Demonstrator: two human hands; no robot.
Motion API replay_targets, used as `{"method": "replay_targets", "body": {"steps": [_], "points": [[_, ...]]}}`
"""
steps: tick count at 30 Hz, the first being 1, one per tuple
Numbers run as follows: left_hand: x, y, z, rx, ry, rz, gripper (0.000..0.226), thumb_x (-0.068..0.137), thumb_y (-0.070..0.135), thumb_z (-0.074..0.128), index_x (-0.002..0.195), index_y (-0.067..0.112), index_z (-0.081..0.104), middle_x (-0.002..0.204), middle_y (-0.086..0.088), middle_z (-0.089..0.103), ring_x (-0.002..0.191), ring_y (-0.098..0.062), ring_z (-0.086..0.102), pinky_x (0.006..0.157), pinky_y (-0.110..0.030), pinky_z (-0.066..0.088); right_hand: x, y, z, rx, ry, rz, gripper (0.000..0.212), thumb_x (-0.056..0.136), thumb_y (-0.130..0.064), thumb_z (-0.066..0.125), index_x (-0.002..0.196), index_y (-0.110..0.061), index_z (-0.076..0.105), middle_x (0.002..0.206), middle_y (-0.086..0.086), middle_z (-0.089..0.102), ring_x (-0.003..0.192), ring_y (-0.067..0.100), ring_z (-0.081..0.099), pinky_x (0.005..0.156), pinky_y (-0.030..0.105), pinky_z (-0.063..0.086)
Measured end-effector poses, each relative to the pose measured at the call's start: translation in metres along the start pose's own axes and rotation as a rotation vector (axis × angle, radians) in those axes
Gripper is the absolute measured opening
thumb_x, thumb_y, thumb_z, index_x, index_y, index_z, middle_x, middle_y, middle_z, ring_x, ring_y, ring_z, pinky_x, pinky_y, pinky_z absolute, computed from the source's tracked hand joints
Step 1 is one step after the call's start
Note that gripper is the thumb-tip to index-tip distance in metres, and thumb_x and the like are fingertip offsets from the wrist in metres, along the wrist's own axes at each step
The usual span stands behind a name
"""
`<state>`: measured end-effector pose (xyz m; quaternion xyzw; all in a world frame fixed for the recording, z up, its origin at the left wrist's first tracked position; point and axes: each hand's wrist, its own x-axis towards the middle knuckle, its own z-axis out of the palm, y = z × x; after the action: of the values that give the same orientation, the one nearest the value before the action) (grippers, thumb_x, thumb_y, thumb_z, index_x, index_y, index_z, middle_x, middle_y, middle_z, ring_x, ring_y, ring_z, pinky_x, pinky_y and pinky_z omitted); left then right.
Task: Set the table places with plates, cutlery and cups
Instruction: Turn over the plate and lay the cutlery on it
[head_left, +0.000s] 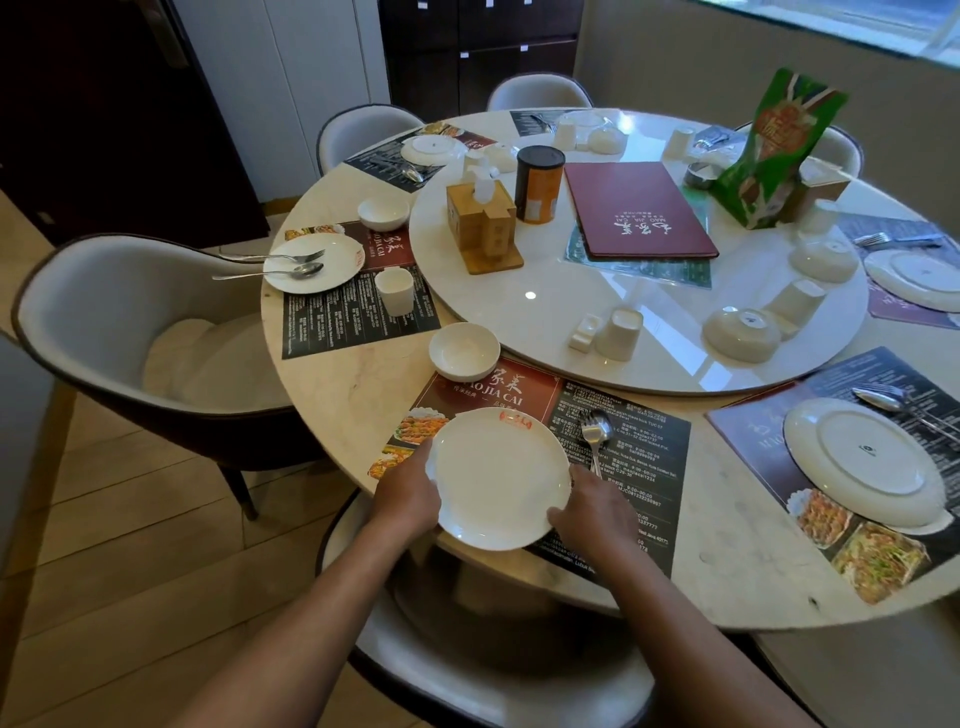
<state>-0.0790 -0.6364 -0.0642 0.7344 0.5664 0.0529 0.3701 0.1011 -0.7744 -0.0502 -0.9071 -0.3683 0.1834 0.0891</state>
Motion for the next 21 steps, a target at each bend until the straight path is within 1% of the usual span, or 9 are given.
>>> {"method": "replay_targets", "body": {"steps": [4,8,11,16,19,21], "points": [[0.004,-0.001,0.0,0.023,-0.02,-0.019,0.063,0.103,0.014,0.048,0.159,0.03,0.026,0.16,-0.002,0.034,0.145,-0.028,0.035,0.117,-0.04,0.034,0.001,0.0,-0.006,-0.019,-0.023,-0.016,0.04,0.085,-0.032,0.07,0.122,-0.023,0.056,0.107,0.002,0.066,0.092,0.024,0.062,0.073,0.034,0.052],[0.004,0.0,0.0,0.042,-0.027,-0.022,0.062,0.103,0.015,0.047,0.159,0.032,0.024,0.159,-0.003,0.035,0.144,-0.029,0.036,0.117,-0.041,0.034,0.001,0.002,-0.012,-0.028,-0.047,-0.044,0.042,0.084,-0.034,0.07,0.123,-0.024,0.057,0.109,0.002,0.066,0.095,0.025,0.062,0.073,0.033,0.051],[0.006,-0.001,-0.001,0.063,-0.041,-0.01,0.063,0.103,0.014,0.046,0.159,0.031,0.023,0.16,-0.003,0.033,0.145,-0.029,0.035,0.118,-0.04,0.033,0.0,0.004,-0.012,-0.021,-0.055,-0.047,0.044,0.082,-0.036,0.071,0.123,-0.026,0.057,0.11,0.001,0.066,0.097,0.025,0.062,0.077,0.035,0.054],[0.014,0.003,-0.004,0.138,-0.052,0.027,0.065,0.102,0.013,0.043,0.16,0.034,0.022,0.16,-0.003,0.036,0.142,-0.029,0.039,0.117,-0.037,0.034,0.004,0.01,-0.011,-0.043,-0.06,-0.074,0.045,0.083,-0.042,0.073,0.121,-0.025,0.057,0.108,-0.001,0.065,0.095,0.022,0.062,0.077,0.036,0.055],[0.012,0.006,-0.002,0.183,-0.003,-0.023,0.063,0.102,0.018,0.045,0.158,0.035,0.024,0.155,-0.005,0.042,0.137,-0.03,0.044,0.112,-0.041,0.041,0.011,0.015,-0.014,-0.03,-0.038,-0.082,0.04,0.085,-0.048,0.07,0.117,-0.026,0.058,0.101,-0.004,0.065,0.09,0.018,0.062,0.076,0.035,0.055],[0.005,0.015,0.004,0.278,0.097,-0.061,0.06,0.101,0.024,0.047,0.157,0.03,0.026,0.151,-0.008,0.043,0.134,-0.031,0.047,0.107,-0.045,0.045,0.02,0.021,-0.019,0.004,0.016,-0.09,0.037,0.089,-0.05,0.065,0.117,-0.027,0.059,0.094,-0.004,0.067,0.084,0.018,0.065,0.075,0.035,0.056]]}}
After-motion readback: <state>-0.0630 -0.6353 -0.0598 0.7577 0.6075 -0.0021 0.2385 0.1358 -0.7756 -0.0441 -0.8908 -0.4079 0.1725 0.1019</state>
